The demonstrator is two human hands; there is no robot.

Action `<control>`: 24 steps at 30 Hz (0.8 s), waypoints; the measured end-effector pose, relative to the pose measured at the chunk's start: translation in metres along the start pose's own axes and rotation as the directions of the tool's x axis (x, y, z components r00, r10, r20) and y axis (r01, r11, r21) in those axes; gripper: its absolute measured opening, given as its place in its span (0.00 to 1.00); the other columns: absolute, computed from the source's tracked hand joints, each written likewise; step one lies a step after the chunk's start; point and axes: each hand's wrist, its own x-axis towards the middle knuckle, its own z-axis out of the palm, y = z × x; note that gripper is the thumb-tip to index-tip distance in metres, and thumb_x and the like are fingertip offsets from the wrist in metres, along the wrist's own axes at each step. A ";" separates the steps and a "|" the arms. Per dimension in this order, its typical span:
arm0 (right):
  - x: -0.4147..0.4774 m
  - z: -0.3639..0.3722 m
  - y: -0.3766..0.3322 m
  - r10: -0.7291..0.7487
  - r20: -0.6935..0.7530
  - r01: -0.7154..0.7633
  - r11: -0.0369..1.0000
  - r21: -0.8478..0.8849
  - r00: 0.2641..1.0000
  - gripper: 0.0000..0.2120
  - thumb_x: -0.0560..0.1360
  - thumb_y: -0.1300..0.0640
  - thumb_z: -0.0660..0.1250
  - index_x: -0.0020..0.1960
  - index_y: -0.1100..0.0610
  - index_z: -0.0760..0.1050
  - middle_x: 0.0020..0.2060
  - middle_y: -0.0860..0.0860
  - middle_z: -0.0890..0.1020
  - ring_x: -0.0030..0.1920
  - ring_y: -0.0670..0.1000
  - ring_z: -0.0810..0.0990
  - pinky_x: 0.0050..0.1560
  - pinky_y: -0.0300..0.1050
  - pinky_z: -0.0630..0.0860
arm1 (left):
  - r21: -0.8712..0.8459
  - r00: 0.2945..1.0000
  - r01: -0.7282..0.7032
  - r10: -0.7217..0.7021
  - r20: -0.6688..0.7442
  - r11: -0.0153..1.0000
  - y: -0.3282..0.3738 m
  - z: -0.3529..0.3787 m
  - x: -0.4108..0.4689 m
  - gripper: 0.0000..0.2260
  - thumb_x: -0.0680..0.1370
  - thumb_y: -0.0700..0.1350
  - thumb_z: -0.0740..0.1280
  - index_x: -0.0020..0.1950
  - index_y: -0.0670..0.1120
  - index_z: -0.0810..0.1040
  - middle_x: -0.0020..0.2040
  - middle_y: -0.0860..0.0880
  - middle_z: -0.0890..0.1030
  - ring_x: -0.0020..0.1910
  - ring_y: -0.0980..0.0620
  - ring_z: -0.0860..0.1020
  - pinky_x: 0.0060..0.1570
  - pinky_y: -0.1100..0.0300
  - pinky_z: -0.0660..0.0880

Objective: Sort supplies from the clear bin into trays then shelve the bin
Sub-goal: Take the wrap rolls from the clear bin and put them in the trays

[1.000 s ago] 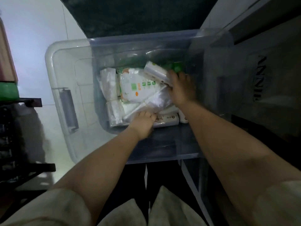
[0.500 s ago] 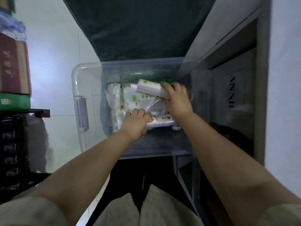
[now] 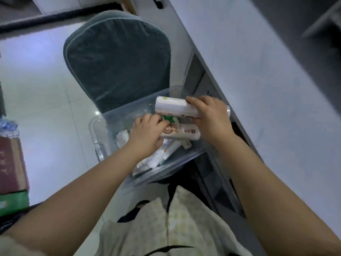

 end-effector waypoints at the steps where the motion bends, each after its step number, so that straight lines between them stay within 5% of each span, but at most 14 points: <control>1: -0.019 -0.008 -0.002 0.048 -0.037 -0.048 0.999 -0.016 0.998 0.27 0.70 0.57 0.73 0.67 0.51 0.72 0.56 0.56 0.79 0.54 0.61 0.75 0.57 0.57 0.70 | -0.010 0.998 -0.053 0.053 -0.017 0.999 0.008 -0.003 -0.004 0.22 0.69 0.47 0.71 0.63 0.49 0.75 0.57 0.46 0.76 0.56 0.42 0.71 0.53 0.48 0.66; 6: -0.132 -0.050 -0.009 0.348 -0.204 -0.359 0.933 -0.015 0.915 0.28 0.69 0.59 0.73 0.67 0.49 0.72 0.56 0.54 0.79 0.54 0.59 0.75 0.57 0.56 0.70 | -0.026 0.941 -0.335 0.333 -0.051 0.942 0.070 -0.019 -0.029 0.22 0.66 0.46 0.74 0.59 0.45 0.79 0.54 0.42 0.78 0.53 0.38 0.74 0.50 0.46 0.69; 12: -0.287 -0.110 0.002 0.632 -0.343 -0.659 0.751 0.051 0.694 0.28 0.69 0.61 0.72 0.68 0.49 0.70 0.56 0.54 0.78 0.55 0.59 0.74 0.59 0.56 0.70 | -0.031 0.761 -0.648 0.644 -0.081 0.761 0.184 -0.036 -0.058 0.26 0.61 0.43 0.77 0.59 0.44 0.79 0.54 0.41 0.79 0.52 0.37 0.76 0.49 0.45 0.71; 21: -0.554 -0.192 0.021 0.776 -0.535 -0.877 0.464 0.126 0.334 0.30 0.67 0.62 0.74 0.68 0.52 0.71 0.54 0.54 0.78 0.53 0.58 0.74 0.58 0.56 0.70 | -0.084 0.412 -0.911 0.882 -0.228 0.404 0.420 -0.031 -0.139 0.27 0.60 0.41 0.76 0.59 0.47 0.80 0.52 0.44 0.79 0.50 0.39 0.76 0.49 0.46 0.71; 24: -0.655 -0.208 0.026 0.791 -0.576 -0.918 0.360 0.168 0.205 0.31 0.68 0.60 0.75 0.68 0.50 0.70 0.55 0.53 0.78 0.54 0.57 0.73 0.59 0.55 0.69 | -0.116 0.344 -0.939 0.892 -0.294 0.324 0.496 -0.020 -0.173 0.25 0.62 0.42 0.76 0.59 0.46 0.80 0.52 0.44 0.79 0.50 0.39 0.76 0.48 0.46 0.70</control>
